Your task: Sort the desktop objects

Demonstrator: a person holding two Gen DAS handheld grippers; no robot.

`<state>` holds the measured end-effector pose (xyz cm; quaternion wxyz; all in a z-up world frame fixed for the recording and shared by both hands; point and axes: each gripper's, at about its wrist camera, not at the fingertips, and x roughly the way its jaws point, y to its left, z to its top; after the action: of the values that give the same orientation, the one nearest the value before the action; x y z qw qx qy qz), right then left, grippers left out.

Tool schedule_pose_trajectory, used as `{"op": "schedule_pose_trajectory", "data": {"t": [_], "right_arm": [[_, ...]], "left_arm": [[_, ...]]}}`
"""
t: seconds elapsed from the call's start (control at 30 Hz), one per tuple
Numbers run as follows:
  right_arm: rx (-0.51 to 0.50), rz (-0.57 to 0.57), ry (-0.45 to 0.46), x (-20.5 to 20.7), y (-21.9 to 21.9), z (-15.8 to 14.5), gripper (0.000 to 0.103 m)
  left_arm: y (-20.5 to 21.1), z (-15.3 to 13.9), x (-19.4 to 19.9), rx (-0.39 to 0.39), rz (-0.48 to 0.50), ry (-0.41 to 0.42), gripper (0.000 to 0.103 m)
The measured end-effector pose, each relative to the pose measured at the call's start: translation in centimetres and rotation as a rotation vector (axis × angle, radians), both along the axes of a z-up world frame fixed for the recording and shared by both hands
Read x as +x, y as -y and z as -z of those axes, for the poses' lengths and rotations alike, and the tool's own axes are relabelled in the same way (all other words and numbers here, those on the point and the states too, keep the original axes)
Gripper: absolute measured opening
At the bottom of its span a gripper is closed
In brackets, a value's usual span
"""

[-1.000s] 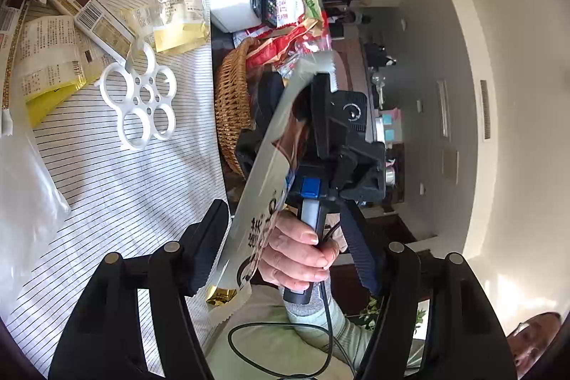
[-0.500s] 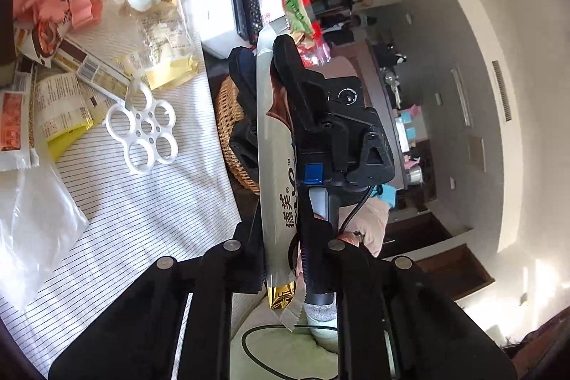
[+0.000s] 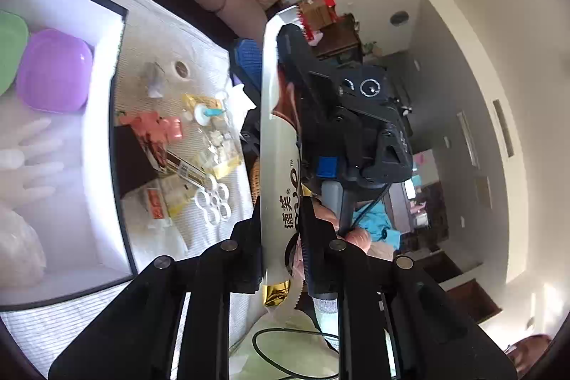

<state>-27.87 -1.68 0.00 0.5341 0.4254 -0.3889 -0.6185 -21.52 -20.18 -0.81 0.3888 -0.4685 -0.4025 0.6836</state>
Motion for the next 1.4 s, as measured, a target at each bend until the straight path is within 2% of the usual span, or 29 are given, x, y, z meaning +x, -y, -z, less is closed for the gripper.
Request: {"op": "schedule_pose_trajectory", "data": {"t": [0.2, 0.33, 0.53, 0.67, 0.87, 0.93, 1.03, 1.4], "right_arm": [[0.075, 0.037, 0.084, -5.7, 4.7, 4.9, 0.015], [0.122, 0.042, 0.122, -9.0, 6.4, 7.9, 0.016], [0.181, 0.031, 0.132, -11.2, 10.2, 10.1, 0.016], [0.2, 0.034, 0.162, -11.4, 13.6, 11.7, 0.015], [0.31, 0.029, 0.163, -11.6, 17.7, 14.5, 0.015], [0.387, 0.028, 0.146, -11.9, 18.9, 15.1, 0.015], [0.425, 0.03, 0.111, -11.9, 19.6, 15.3, 0.015], [0.629, 0.028, 0.088, -12.3, 20.9, 19.0, 0.018]], "left_arm": [[4.6, 4.3, -5.8, -0.019, -0.041, 0.096, 0.02], [5.9, 7.2, -8.6, -0.014, -0.048, 0.121, 0.02], [9.0, 10.6, -10.3, -0.045, -0.12, 0.179, 0.03], [11.2, 11.8, -10.1, -0.096, -0.183, 0.206, 0.031], [11.9, 12.7, -9.7, -0.279, -0.261, 0.252, 0.033], [11.4, 13.0, -9.9, -0.32, -0.266, 0.258, 0.035], [10.4, 13.6, -10.3, -0.353, -0.27, 0.257, 0.037], [7.4, 14.5, -11.4, -0.727, -0.274, 0.298, 0.039]]}}
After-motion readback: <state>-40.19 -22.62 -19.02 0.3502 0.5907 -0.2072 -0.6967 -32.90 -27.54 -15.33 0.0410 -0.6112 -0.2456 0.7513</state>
